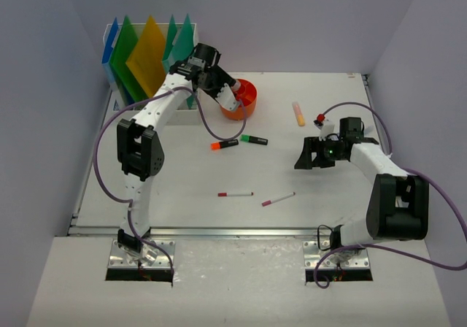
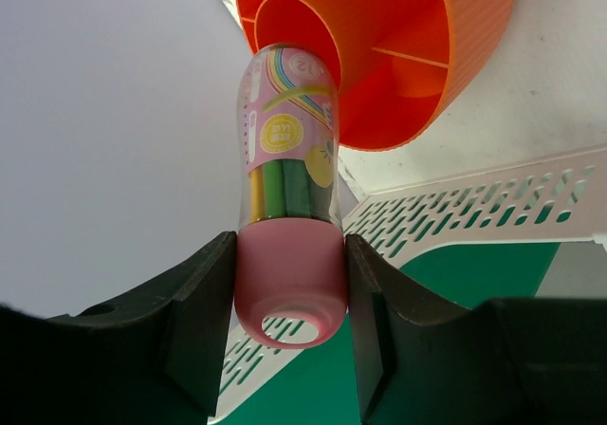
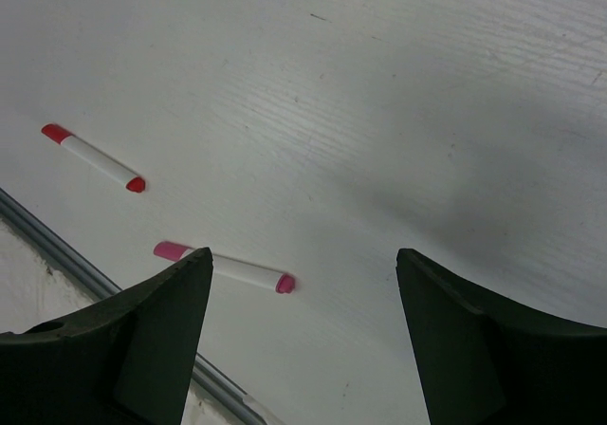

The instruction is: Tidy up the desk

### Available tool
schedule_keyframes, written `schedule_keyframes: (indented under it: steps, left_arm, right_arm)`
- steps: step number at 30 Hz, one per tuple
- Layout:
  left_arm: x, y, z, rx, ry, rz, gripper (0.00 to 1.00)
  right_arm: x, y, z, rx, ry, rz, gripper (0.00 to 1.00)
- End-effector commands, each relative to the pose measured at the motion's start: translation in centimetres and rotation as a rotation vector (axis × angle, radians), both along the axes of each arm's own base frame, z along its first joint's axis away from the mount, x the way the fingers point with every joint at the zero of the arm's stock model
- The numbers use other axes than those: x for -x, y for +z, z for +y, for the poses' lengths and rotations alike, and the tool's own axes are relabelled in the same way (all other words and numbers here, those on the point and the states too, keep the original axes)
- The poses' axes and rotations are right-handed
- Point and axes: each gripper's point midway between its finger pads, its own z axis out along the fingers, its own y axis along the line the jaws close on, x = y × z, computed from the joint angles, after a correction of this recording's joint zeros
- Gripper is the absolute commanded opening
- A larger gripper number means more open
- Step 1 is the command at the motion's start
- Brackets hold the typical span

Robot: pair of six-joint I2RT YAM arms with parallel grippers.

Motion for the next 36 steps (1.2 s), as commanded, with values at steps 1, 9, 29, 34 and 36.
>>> schedule_keyframes:
  steps: [1, 9, 29, 34, 36]
  left_arm:
    - [0.7, 5.6, -2.1, -0.362, -0.529, -0.363, 0.00]
    - [-0.3, 4.2, -2.2, -0.434, -0.533, -0.337, 0.06]
    - [-1.2, 3.3, -4.2, -0.432, -0.552, -0.368, 0.24]
    - [-1.4, 3.3, -4.5, -0.430, -0.550, -0.386, 0.49]
    - [-1.5, 3.5, -4.8, -0.418, -0.552, -0.402, 0.59]
  right_arm:
    - [-0.4, 0.7, 0.2, -0.035, 0.000, -0.038, 0.78]
    - [0.0, 0.5, -0.2, -0.044, -0.013, -0.035, 0.78]
    - [0.4, -0.2, -0.7, -0.081, -0.040, -0.006, 0.79]
    - [0.3, 0.0, -0.8, -0.085, -0.044, -0.005, 0.79]
    - [0.3, 0.0, -0.8, -0.089, -0.044, -0.004, 0.79]
